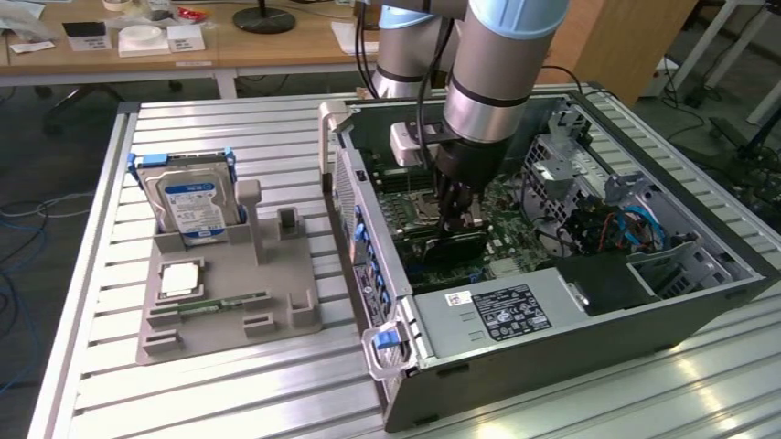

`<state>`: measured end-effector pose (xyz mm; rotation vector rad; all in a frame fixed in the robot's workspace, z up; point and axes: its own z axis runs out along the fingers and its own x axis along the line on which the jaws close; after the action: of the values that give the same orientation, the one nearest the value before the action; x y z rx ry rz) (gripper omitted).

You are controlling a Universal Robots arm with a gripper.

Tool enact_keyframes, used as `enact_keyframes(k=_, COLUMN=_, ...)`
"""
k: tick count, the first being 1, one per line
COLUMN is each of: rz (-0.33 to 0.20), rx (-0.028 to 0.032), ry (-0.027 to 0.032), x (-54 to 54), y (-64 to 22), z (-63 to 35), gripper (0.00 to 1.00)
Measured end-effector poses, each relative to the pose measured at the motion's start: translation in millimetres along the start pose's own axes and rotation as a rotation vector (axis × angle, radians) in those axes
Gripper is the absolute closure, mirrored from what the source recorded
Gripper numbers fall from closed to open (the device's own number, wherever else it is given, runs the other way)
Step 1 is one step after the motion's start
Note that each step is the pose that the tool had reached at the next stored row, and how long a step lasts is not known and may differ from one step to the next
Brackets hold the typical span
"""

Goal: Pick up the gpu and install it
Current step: 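Press down on the gpu until it lock into place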

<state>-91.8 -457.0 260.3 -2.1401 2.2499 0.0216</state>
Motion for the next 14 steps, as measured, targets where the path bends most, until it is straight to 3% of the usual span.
enact_keyframes(k=9, rz=0.000, rx=0.0004, ry=-0.0012, x=-0.1, y=0.0, z=-0.4, gripper=0.89)
enact_keyframes(k=14, rz=0.000, rx=0.0003, ry=-0.0007, x=-0.5, y=-0.1, z=-12.4, gripper=0.89)
